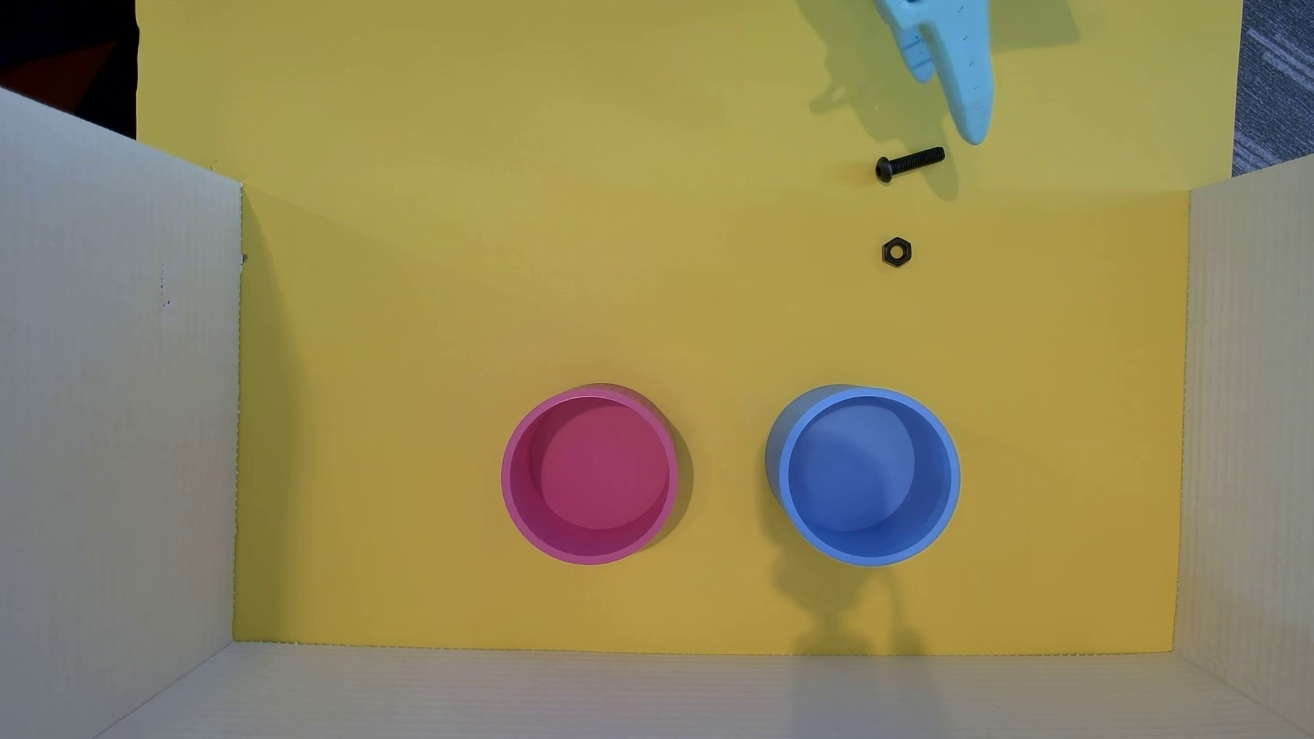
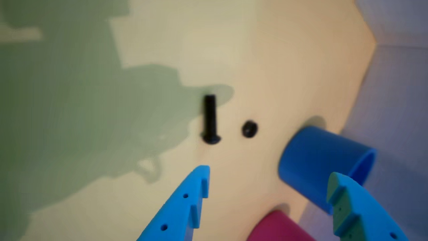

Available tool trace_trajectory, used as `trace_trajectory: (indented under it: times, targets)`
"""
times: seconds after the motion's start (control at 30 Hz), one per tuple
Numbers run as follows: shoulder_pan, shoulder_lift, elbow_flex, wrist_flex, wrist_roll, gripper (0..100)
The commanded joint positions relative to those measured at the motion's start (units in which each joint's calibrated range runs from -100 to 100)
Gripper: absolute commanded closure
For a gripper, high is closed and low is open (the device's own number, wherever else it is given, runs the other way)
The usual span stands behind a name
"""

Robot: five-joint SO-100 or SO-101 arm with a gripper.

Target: Pick up the bolt and place it in the pink box

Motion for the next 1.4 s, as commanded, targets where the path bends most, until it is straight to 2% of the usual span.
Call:
trace_trajectory:
  times: [0.0,0.4,0.77,1.37]
  targets:
    - [-0.1,8.2,-5.3,-2.3,-0.3,76]
    - [-0.1,30.4,-15.0,-8.2,-0.4,76]
    - [0.5,44.4,-15.9,-15.9,-4.2,76]
    - [0.6,60.4,-23.8,-16.3,-5.6,76]
